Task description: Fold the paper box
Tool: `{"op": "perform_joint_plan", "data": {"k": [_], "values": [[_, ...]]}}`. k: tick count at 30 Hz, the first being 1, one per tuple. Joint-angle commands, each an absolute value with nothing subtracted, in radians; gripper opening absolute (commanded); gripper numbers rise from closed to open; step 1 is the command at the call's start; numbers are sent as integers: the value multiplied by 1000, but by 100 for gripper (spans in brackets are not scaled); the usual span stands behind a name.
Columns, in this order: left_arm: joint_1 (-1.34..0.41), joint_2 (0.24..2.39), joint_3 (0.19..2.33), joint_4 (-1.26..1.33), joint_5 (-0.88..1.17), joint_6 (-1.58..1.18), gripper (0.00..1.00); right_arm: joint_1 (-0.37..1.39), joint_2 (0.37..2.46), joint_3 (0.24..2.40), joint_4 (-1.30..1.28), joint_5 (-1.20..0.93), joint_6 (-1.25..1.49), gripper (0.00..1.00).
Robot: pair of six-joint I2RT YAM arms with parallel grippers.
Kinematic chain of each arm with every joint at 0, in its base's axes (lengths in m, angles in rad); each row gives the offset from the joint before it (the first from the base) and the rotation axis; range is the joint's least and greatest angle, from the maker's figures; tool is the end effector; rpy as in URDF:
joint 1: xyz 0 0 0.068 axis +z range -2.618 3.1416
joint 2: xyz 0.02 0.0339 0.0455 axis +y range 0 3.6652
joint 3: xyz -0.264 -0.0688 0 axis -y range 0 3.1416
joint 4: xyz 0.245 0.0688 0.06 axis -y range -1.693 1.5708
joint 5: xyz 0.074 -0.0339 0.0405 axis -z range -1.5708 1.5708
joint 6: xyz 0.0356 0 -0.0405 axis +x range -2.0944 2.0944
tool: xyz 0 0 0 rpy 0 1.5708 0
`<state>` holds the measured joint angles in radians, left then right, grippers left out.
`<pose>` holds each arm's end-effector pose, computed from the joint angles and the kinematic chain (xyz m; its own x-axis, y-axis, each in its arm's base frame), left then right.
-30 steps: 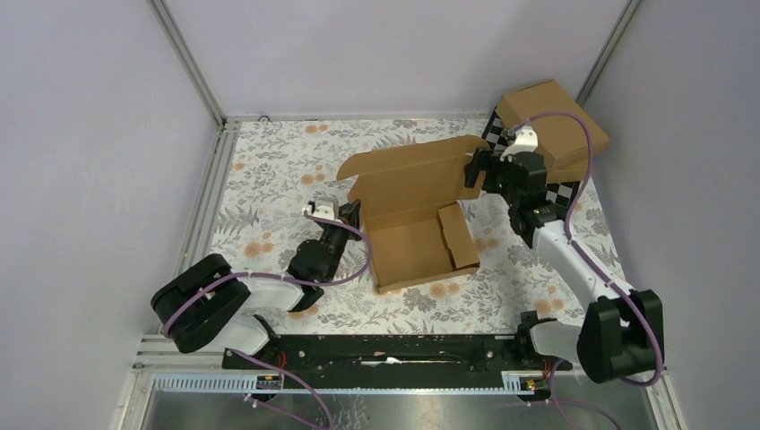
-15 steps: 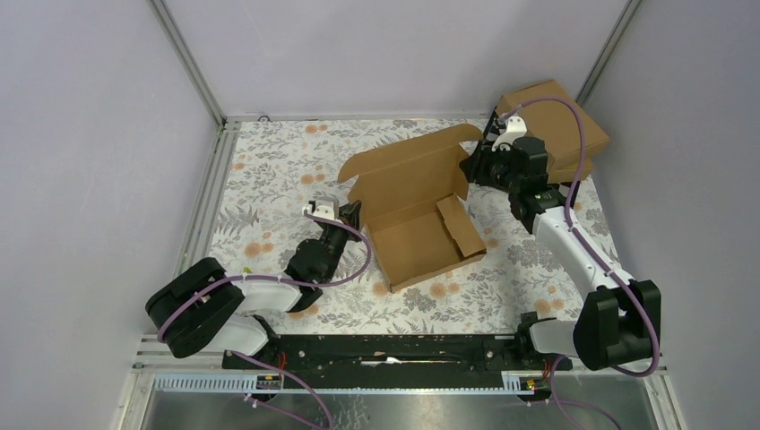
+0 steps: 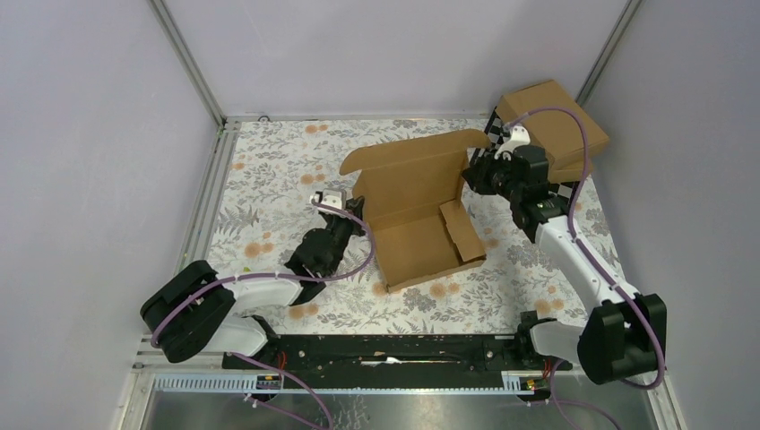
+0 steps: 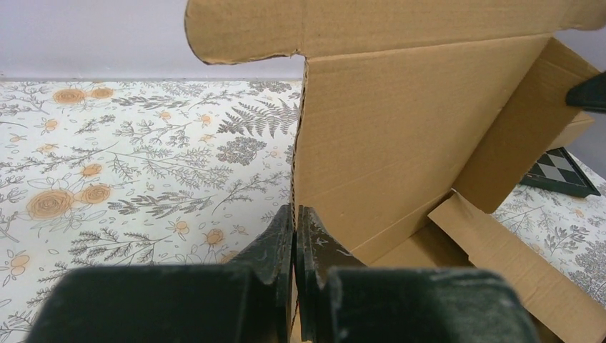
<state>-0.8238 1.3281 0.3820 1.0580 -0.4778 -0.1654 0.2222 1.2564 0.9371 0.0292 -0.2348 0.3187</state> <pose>0.1842 -0.1749 0.2179 0.0187 -0.2354 -0.9717 0.3489 0.9123 -0.2143 0.2848 0.0728 0.3135 -0.4003 0.2220 -0.8891 -0.3226 0.8740 0.3634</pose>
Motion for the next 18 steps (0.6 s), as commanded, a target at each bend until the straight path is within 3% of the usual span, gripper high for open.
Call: {"op": "perform_joint_plan", "data": {"k": [1, 6, 18], "values": [[-828, 1301, 459, 980, -434, -207, 0, 256, 1161, 843, 34, -236, 337, 17], [-834, 1316, 489, 882, -464, -311, 0, 259, 1097, 728, 41, -223, 339, 15], [-876, 1449, 497, 983, -545, -504, 0, 287, 976, 581, 52, -263, 371, 13]]}}
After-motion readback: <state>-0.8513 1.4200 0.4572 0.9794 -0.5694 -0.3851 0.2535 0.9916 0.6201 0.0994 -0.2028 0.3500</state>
